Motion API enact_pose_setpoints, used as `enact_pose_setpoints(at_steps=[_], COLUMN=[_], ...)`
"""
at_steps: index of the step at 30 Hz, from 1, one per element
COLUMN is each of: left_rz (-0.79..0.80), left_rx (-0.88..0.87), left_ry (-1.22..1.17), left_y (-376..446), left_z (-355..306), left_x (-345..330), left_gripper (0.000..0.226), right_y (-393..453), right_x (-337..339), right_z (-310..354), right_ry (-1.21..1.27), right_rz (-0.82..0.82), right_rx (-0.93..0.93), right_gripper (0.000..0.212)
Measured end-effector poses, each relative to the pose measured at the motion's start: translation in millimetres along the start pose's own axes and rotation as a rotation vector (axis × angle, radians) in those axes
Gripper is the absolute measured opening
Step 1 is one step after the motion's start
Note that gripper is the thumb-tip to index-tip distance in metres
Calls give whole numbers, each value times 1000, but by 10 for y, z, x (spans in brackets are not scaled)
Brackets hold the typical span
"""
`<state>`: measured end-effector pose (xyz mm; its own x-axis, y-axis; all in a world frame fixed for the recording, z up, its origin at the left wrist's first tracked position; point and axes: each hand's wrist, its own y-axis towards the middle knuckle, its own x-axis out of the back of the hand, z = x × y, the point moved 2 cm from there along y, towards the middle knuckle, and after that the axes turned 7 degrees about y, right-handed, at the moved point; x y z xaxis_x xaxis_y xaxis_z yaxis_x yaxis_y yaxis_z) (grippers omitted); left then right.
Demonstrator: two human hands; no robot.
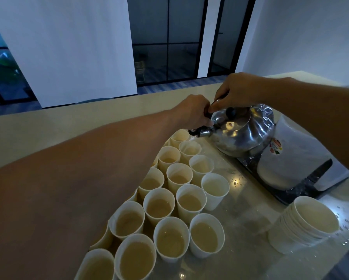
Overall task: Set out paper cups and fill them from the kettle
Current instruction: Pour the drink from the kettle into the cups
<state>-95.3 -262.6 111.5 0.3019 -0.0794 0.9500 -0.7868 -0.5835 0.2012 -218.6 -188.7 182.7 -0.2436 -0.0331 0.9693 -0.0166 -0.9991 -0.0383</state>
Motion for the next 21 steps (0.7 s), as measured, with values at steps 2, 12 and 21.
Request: enact_pose_setpoints(at_steps=[2, 12, 21], left_rz=[-5, 4, -54], left_rx=[-6, -3, -30], left_ry=[5, 6, -4], left_y=[-4, 13, 11], left_z=[2, 10, -15], left_x=[-22, -45, -14], left_gripper=[22, 23, 22], right_y=[4, 4, -59], right_x=[-10, -30, -4], right_z=[-1, -8, -109], right_ry=[-6, 6, 115], right_rz=[11, 6, -35], right_rx=[0, -6, -43], right_gripper=[38, 36, 31])
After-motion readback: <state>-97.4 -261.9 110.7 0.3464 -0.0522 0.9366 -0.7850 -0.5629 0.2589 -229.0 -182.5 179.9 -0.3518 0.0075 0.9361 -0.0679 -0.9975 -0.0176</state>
